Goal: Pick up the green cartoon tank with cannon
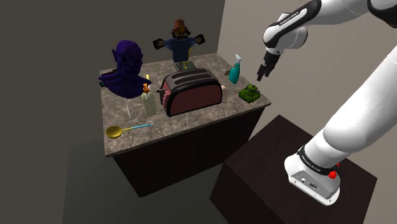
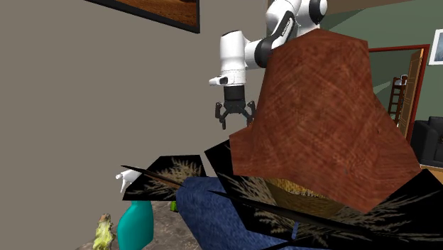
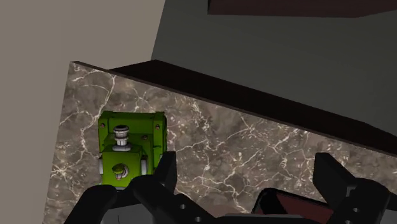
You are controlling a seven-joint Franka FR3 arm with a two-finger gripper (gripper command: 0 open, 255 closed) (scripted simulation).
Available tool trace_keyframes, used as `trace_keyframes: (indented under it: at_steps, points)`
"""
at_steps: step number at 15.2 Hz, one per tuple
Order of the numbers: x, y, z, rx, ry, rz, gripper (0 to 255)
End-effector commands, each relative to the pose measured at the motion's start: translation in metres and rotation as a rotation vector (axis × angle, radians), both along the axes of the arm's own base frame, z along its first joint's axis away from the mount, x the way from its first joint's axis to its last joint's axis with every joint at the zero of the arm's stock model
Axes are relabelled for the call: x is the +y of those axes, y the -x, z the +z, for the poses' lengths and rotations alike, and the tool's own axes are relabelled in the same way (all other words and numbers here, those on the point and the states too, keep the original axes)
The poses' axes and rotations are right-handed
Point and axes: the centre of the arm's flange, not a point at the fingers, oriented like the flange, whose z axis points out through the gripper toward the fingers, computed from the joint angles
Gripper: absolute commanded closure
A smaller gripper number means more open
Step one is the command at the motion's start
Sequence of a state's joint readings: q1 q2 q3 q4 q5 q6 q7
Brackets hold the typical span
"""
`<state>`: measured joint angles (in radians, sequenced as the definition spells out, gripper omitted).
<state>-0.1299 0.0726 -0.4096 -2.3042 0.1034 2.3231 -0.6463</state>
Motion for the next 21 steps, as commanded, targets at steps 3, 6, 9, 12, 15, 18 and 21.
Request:
trace_keyframes:
  at_steps: [3, 6, 9, 12, 15, 18, 21]
  points:
    - [-0.035, -0.017, -0.04, -0.008, -0.002, -0.008, 0]
    - [-0.06, -0.03, -0.069, -0.014, -0.005, -0.015, 0]
    - [-0.084, -0.043, -0.097, -0.019, -0.007, -0.022, 0]
    - [-0.108, -0.056, -0.125, -0.025, -0.01, -0.029, 0]
    - [-0.133, -0.069, -0.154, -0.03, -0.012, -0.036, 0]
    - [-0.141, -0.073, -0.174, -0.032, -0.013, -0.038, 0]
    - [-0.141, -0.073, -0.189, -0.032, -0.013, -0.038, 0]
